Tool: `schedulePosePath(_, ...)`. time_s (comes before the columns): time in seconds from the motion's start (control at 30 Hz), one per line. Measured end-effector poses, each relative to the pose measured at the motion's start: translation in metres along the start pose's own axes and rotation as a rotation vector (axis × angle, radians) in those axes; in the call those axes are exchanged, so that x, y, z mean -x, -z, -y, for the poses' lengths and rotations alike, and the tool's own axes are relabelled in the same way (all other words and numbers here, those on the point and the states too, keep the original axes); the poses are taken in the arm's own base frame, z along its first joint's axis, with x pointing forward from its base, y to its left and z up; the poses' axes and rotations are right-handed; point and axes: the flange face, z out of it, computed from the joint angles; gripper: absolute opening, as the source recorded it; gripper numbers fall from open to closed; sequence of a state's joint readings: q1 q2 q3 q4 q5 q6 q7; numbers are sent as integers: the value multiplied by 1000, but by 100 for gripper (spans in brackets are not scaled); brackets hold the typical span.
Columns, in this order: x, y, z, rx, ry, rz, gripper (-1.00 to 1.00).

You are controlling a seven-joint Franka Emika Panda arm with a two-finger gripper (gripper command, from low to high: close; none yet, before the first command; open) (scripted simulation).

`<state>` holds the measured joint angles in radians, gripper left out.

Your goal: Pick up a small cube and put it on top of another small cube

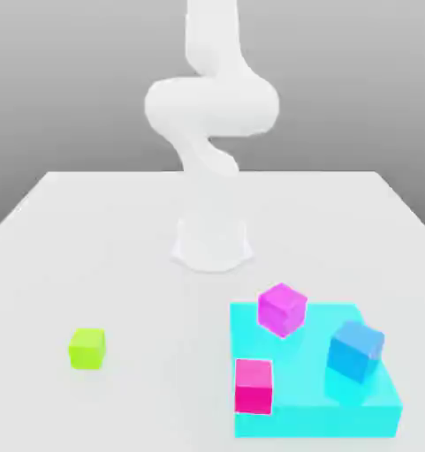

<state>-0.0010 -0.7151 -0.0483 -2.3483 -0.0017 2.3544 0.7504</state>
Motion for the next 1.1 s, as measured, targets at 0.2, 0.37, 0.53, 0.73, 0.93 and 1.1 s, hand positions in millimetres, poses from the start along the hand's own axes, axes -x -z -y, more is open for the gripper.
schedulePosePath(0.2, -7, -142, -85, 152, -2, 142, 0)
schedulePosePath(0.37, 15, -229, -173, 271, -11, 254, 0)
schedulePosePath(0.53, 57, -288, -269, 391, -22, 367, 0)
schedulePosePath(0.73, 118, -321, -373, 518, -38, 483, 0)
schedulePosePath(0.93, 144, -358, -402, 528, -32, 492, 0)
schedulePosePath(1.1, 149, -364, -406, 527, -34, 494, -100)
